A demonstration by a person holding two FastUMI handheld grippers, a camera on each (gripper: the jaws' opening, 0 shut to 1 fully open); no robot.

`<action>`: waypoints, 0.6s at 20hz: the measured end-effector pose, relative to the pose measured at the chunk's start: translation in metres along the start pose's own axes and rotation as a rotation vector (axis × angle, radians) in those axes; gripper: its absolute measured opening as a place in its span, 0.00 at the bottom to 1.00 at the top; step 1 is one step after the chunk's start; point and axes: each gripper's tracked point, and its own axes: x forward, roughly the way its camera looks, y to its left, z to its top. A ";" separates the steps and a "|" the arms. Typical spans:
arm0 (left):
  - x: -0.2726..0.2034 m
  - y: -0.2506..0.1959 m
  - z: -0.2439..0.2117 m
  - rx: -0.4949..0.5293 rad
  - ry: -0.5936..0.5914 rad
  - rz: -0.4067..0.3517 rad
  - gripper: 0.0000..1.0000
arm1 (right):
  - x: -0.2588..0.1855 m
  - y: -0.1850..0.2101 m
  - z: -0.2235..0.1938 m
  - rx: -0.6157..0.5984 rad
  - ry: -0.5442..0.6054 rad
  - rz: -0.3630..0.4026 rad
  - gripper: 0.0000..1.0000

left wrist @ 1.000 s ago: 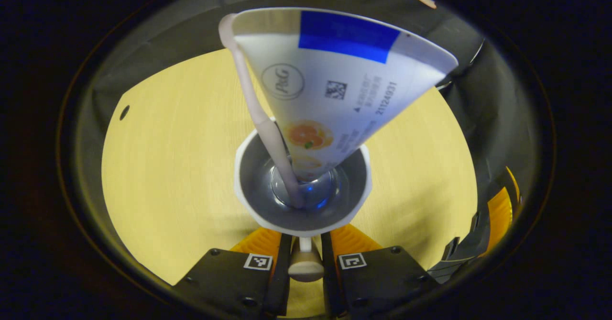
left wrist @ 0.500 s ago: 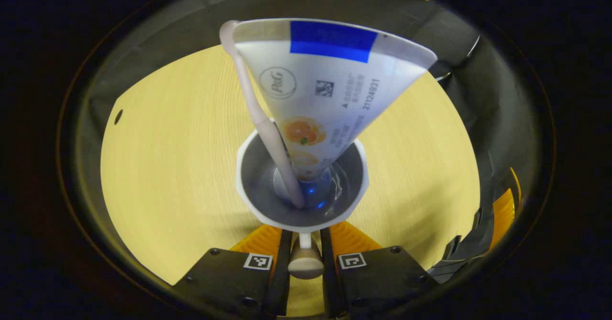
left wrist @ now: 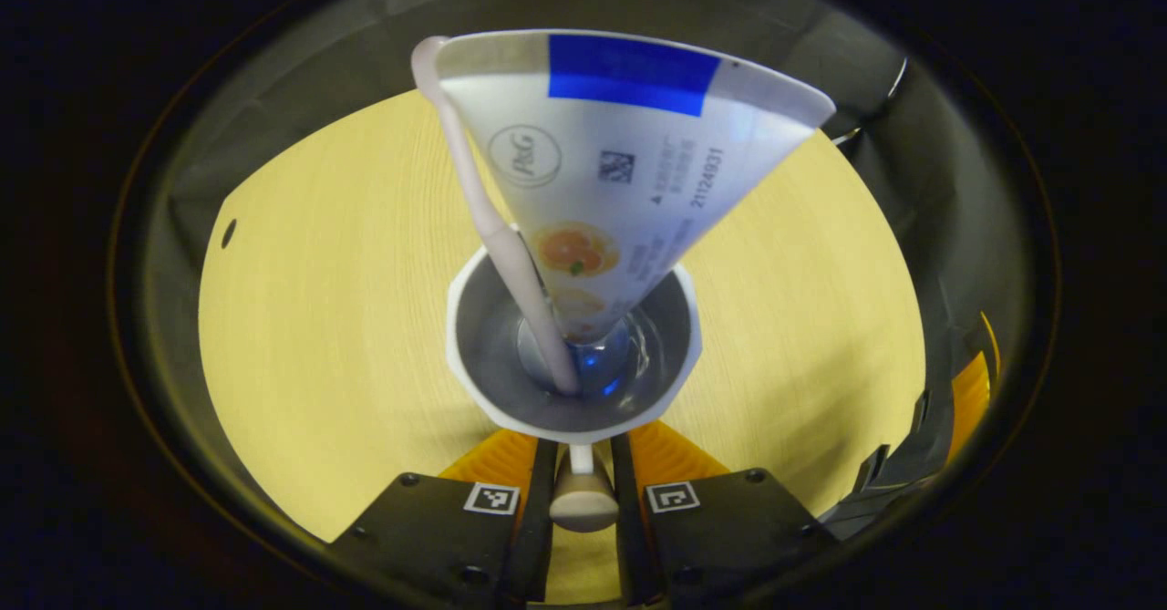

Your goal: Put the toothbrush and toothpaste on the desktop into the cup, then pick up the cup and place it on the coaster on the desktop.

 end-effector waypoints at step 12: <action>-0.042 -0.015 0.002 -0.005 -0.161 -0.034 0.81 | -0.014 0.010 0.012 -0.035 -0.040 0.057 0.78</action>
